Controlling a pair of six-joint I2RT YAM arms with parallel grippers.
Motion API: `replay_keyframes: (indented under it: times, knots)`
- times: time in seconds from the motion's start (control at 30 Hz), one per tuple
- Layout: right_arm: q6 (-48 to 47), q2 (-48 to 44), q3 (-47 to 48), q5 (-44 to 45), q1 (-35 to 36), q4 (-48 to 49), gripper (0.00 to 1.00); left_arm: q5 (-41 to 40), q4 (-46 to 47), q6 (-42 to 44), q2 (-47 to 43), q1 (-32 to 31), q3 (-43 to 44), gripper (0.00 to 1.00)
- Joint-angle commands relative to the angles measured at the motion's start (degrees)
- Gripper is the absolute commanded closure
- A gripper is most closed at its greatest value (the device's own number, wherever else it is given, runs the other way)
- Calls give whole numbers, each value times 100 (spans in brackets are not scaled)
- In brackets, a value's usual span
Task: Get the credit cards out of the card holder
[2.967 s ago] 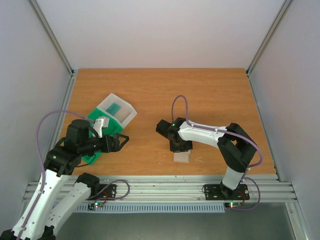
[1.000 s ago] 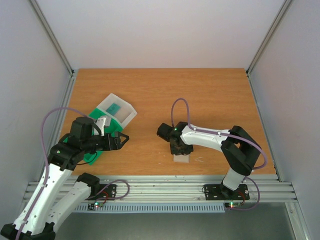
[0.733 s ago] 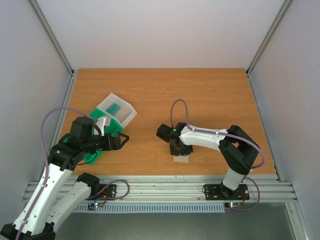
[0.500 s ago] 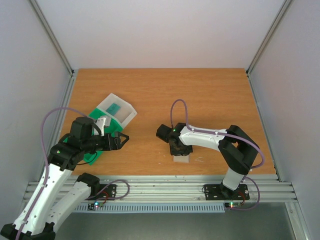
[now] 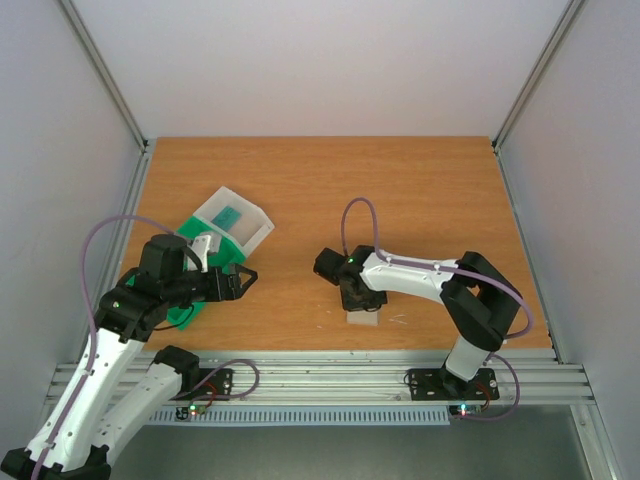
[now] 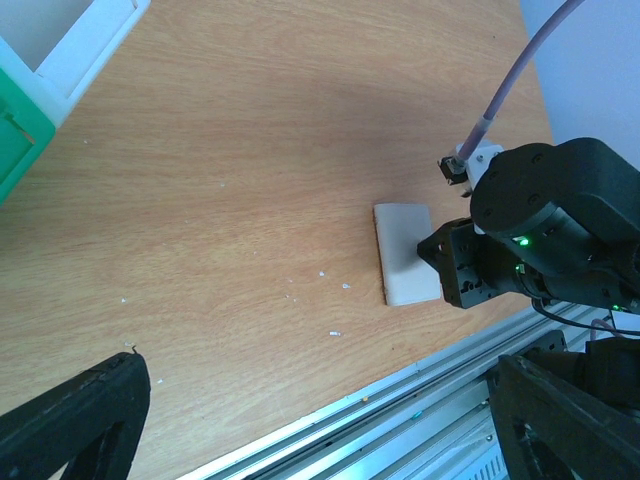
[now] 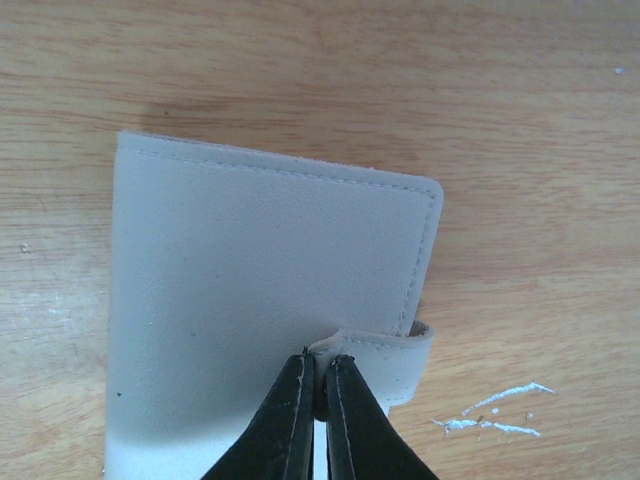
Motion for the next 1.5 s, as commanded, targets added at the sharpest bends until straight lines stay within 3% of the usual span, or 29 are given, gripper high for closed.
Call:
replay_keyframes:
  times: [0.0,0.5,0.93,1.47]
  knots:
    - [-198,-284,-55,-10,38,429,99,-50,12,-6,-17,-22,150,7]
    - [-504,-1256,-237,-655,62,1509,99,136,367,-308,429,-22,-131,16]
    - [-642,-1958,-746,-1386,49,2817,99,651,1573,-784,1202,-22,-899,20]
    - [-470,-1742,-549,-2033,9,3700,99,1164,2649,-934,2193,-22,-1419,26]
